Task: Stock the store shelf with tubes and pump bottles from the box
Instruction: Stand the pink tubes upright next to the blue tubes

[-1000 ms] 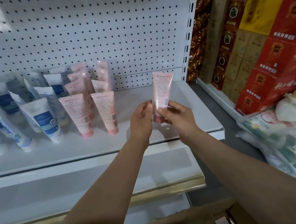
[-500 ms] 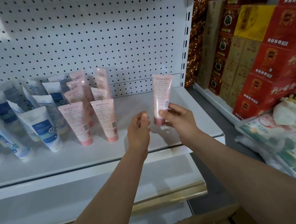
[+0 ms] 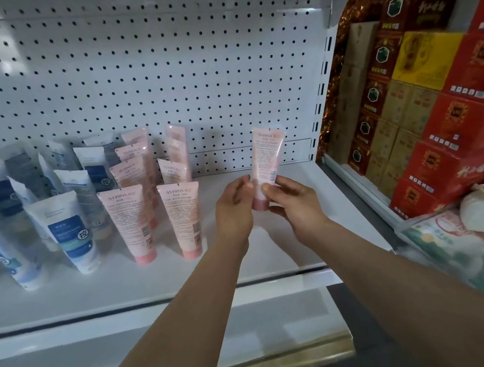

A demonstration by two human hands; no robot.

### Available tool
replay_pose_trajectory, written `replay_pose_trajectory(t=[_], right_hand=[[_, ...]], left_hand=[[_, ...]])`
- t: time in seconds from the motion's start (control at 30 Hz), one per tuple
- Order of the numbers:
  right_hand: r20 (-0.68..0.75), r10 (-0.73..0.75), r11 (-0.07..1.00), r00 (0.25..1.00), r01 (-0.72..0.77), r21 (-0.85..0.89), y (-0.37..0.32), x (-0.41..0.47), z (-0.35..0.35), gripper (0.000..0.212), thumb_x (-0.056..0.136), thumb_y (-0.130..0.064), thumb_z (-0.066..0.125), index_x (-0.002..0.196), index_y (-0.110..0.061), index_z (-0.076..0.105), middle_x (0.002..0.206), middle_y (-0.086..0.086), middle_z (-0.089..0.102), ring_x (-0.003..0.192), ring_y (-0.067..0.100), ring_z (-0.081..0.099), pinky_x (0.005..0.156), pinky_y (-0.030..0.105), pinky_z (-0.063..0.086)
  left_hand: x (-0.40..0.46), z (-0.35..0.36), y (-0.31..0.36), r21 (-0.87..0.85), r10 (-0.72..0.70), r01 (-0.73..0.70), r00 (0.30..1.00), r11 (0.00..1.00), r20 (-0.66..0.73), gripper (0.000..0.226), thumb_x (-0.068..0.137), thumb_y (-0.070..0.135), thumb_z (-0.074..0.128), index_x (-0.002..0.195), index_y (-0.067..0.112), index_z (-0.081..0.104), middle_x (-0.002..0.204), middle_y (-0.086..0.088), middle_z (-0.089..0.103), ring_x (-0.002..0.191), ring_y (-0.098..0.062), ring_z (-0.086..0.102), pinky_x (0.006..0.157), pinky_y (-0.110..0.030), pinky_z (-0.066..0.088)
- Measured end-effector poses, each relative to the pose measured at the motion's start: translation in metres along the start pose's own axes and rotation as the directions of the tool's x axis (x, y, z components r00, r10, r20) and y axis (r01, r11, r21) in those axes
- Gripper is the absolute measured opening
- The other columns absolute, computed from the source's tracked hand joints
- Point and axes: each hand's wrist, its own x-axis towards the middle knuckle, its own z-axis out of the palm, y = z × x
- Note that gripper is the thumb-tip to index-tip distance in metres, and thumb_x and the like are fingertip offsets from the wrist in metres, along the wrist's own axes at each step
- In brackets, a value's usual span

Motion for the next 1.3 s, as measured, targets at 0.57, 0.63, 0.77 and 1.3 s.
replay_pose_trajectory(t=[0.57, 0.63, 0.77, 1.3], right_hand=[[0.075, -0.002, 1.000, 0.997, 0.001, 0.003, 0.005, 0.086, -0.004, 0.033, 0.088, -0.009, 0.073, 0.121, -0.014, 0.072, 0.111, 0.004, 0.075, 0.102, 0.025, 0.072, 0.088, 0.033, 0.057], [0.083, 0.003, 1.000, 0.997, -0.004, 0.013, 0.011, 0.093, 0.001, 0.034, 0.087, -0.010, 0.074, 0.121, -0.013, 0.072, 0.111, 0.004, 0.075, 0.102, 0.023, 0.072, 0.087, 0.033, 0.057], [0.067, 0.026, 0.998, 0.997, -0.029, 0.047, 0.019, 0.108, 0.010, 0.030, 0.087, -0.008, 0.075, 0.116, -0.014, 0.073, 0.105, 0.003, 0.077, 0.093, 0.019, 0.074, 0.076, 0.025, 0.056], [0.096, 0.004, 0.999, 0.995, 0.000, -0.046, 0.049, 0.176, 0.067, 0.034, 0.081, -0.001, 0.078, 0.112, -0.012, 0.076, 0.104, 0.003, 0.077, 0.100, 0.024, 0.073, 0.093, 0.038, 0.058]], left_hand=[[0.069, 0.034, -0.019, -0.201, -0.096, 0.056, 0.976, 0.978, -0.196, 0.023, 0.091, 0.015, 0.063, 0.112, 0.019, 0.072, 0.103, -0.001, 0.073, 0.086, -0.013, 0.066, 0.077, -0.022, 0.053], [0.071, 0.030, -0.027, -0.229, -0.168, 0.107, 0.949, 0.967, -0.267, 0.031, 0.095, 0.019, 0.057, 0.125, 0.020, 0.063, 0.117, 0.000, 0.067, 0.106, -0.018, 0.062, 0.094, -0.032, 0.051], [0.072, 0.021, -0.040, -0.257, -0.201, 0.113, 0.915, 0.960, -0.351, 0.030, 0.100, 0.034, 0.048, 0.125, 0.020, 0.056, 0.118, -0.005, 0.063, 0.108, -0.019, 0.060, 0.102, -0.039, 0.047], [0.073, 0.015, -0.043, -0.537, -0.296, 0.072, 0.892, 0.840, -0.343, 0.030, 0.104, 0.026, 0.039, 0.125, 0.011, 0.055, 0.111, 0.000, 0.060, 0.106, -0.009, 0.058, 0.089, -0.024, 0.044]])
